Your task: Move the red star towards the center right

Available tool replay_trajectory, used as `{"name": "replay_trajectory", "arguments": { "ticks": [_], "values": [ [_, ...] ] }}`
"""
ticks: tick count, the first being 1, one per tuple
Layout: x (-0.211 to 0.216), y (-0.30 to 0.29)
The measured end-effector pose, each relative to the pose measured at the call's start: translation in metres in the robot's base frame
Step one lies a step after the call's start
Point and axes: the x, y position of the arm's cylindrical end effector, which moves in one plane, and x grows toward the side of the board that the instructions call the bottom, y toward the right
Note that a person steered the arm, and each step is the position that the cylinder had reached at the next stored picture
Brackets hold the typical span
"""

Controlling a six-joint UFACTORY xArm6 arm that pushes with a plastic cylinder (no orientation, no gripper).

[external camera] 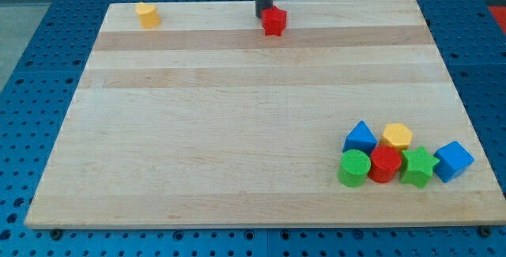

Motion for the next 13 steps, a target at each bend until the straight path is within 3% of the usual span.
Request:
{"name": "replay_trajectory", "arguments": {
  "ticks": [1,6,11,13],
  "values": [
    [0.025,0.023],
    [0.157,0.026],
    [0.192,0.155],
    [0.188,0.176]
  ]
}}
